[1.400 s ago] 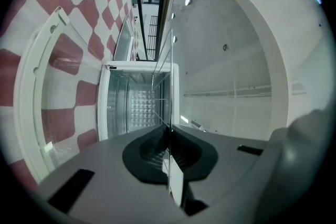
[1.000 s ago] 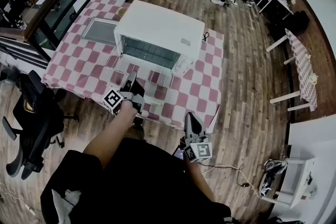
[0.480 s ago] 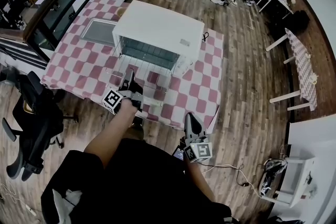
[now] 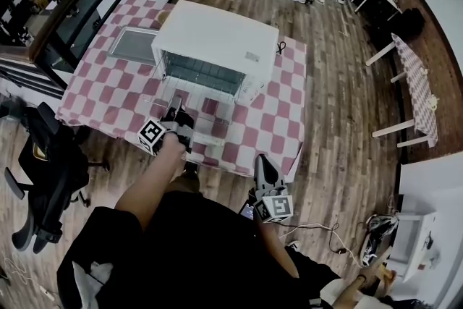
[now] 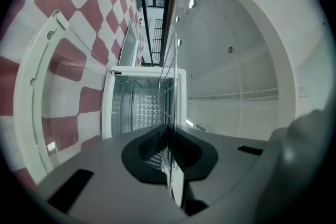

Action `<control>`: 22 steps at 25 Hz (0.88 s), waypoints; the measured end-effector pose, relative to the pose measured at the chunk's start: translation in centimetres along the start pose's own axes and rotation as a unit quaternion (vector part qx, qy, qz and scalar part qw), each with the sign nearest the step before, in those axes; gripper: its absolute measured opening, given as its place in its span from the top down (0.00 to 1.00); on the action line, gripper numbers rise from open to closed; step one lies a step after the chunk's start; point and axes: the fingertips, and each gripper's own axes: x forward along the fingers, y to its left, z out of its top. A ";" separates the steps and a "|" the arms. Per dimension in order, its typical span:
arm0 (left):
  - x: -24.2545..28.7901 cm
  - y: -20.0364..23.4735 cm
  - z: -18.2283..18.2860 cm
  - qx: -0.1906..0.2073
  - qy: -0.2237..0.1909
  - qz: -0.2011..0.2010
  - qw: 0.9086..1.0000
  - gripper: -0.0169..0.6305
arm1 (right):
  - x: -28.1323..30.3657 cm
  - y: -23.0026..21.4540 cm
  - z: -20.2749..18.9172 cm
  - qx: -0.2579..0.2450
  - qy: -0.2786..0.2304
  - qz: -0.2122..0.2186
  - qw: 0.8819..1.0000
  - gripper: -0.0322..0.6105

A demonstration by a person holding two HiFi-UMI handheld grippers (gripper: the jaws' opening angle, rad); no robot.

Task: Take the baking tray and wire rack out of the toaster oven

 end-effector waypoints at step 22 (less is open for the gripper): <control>-9.1 -1.1 3.2 -0.037 -0.004 -0.015 0.999 0.99 | -0.3 4.1 0.2 -0.024 -0.009 0.035 0.999 0.95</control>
